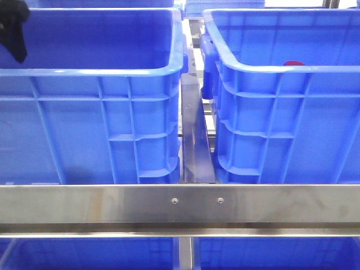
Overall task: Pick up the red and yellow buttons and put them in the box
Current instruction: 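Grasp a yellow-capped button with the left gripper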
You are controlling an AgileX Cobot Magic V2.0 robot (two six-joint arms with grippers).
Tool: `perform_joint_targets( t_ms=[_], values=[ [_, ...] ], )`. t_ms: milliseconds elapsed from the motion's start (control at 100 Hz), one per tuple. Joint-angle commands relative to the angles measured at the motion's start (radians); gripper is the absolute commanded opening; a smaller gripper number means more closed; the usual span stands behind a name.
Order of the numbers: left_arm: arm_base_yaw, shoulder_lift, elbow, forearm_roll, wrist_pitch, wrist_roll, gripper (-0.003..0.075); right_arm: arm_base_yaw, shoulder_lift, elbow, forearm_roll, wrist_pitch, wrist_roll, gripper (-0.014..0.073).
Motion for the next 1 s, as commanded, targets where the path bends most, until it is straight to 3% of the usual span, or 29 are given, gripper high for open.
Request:
perform_joint_targets(
  t_ms=[0, 600, 720, 990],
  values=[
    [0.015, -0.005, -0.047, 0.006, -0.049, 0.0, 0.0526, -0.008, -0.002, -0.027, 0.007, -0.056, -0.008, -0.0068],
    [0.019, 0.157, -0.06, -0.008, -0.107, 0.0, 0.0497, -0.008, -0.002, -0.027, 0.007, -0.057, -0.008, -0.0068],
    [0.019, 0.162, -0.06, -0.008, -0.103, 0.0, 0.0405, -0.008, -0.002, -0.027, 0.007, -0.057, -0.008, -0.0068],
    [0.019, 0.139, -0.066, -0.008, -0.103, 0.0, 0.0081, -0.008, -0.002, -0.027, 0.007, -0.057, -0.008, -0.0068]
  ],
)
